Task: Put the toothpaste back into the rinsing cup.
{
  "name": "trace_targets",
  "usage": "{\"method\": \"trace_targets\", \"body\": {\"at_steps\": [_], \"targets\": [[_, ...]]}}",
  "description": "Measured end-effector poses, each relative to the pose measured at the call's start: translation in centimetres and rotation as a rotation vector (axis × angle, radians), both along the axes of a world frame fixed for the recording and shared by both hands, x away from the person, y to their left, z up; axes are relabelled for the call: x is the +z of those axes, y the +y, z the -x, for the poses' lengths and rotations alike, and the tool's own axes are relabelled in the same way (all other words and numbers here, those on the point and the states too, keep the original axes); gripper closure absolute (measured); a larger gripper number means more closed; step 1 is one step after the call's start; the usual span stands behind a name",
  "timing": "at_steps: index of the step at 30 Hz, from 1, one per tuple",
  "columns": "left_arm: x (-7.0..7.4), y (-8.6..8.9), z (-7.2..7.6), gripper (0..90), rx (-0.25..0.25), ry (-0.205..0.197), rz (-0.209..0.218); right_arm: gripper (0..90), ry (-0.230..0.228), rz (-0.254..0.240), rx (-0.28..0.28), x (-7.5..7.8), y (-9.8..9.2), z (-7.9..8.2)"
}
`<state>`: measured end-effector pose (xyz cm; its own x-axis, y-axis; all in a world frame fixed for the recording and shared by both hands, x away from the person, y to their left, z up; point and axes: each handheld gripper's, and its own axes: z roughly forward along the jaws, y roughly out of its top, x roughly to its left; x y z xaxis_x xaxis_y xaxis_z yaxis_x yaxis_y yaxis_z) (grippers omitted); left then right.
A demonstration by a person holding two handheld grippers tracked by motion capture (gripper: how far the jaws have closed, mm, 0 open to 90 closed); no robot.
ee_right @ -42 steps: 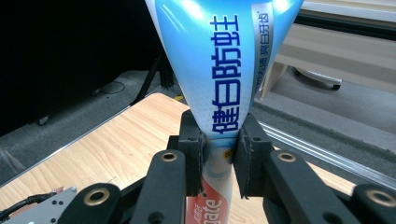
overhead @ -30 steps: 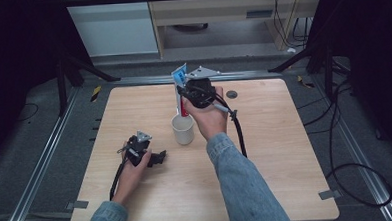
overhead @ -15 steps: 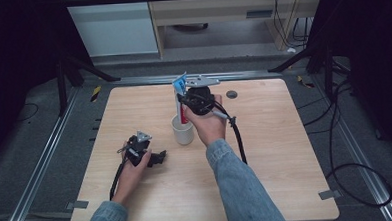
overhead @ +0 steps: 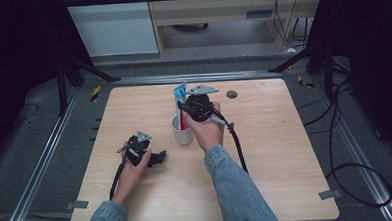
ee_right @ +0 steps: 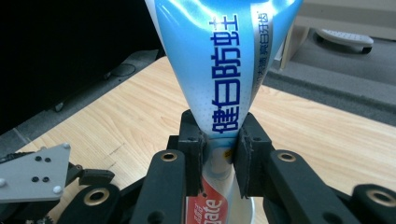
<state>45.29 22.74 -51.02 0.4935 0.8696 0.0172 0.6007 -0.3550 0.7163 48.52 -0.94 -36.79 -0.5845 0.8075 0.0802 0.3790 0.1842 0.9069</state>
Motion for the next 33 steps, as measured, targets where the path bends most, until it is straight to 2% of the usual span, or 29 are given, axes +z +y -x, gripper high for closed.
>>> {"method": "trace_targets", "body": {"at_steps": [7, 18, 33], "targets": [[0.0, 0.0, 0.0, 0.0, -0.002, 0.004, -0.002, 74.8, 0.026, -0.003, -0.003, -1.5, 0.3, -0.4], [0.0, 0.0, 0.0, 0.0, -0.005, 0.005, -0.005, 74.7, 0.055, -0.02, -0.011, -2.8, 0.0, -0.6], [0.0, 0.1, -0.1, 0.0, -0.008, 0.005, -0.006, 74.6, 0.078, -0.053, -0.004, -3.5, -0.1, -0.6]]}}
